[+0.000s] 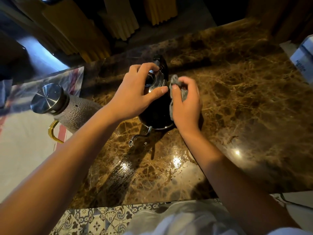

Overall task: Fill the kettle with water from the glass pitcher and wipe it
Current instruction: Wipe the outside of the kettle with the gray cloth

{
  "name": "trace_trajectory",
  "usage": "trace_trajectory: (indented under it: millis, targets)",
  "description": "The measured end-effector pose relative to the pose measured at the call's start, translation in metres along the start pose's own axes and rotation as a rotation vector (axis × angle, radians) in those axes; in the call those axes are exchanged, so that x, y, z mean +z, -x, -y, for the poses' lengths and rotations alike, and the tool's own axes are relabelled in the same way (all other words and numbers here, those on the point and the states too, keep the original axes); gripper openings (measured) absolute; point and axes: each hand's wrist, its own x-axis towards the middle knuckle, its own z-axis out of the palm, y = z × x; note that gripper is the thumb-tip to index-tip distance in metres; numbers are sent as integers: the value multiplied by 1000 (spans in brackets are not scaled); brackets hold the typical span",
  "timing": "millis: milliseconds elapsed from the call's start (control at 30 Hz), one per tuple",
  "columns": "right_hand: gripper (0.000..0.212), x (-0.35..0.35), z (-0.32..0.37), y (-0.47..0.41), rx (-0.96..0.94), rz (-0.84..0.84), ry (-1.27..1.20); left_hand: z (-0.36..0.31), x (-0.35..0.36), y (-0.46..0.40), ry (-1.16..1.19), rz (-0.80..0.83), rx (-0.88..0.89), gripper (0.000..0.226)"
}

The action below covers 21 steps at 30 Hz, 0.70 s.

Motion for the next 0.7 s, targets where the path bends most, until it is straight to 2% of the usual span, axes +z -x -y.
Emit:
trace_trajectory:
  millis: [67,167,233,333,433,567,700]
  targets:
    - [17,-7,-18,16,24,8,61,2,0,0,-2,-3,-1,64]
    - [10,-23,-37,26,263,88,67,4,2,-1,7,-4,-3,63]
    - [9,-33,-37,24,347,128,27,4,3,0,8,-6,-7,62]
    - [17,-37,-24,25,265,209,-59,2,3,-1,7,-16,-8,62]
    - [20,-41,-20,34,102,286,27,1,1,-1,10,-14,-14,63]
    - [16,-47,-25,49,-35,245,120,-1,0,0,22,-2,-25,65]
    - [18,-42,-28,73,-59,278,221,-3,4,-1,0,-25,-47,63]
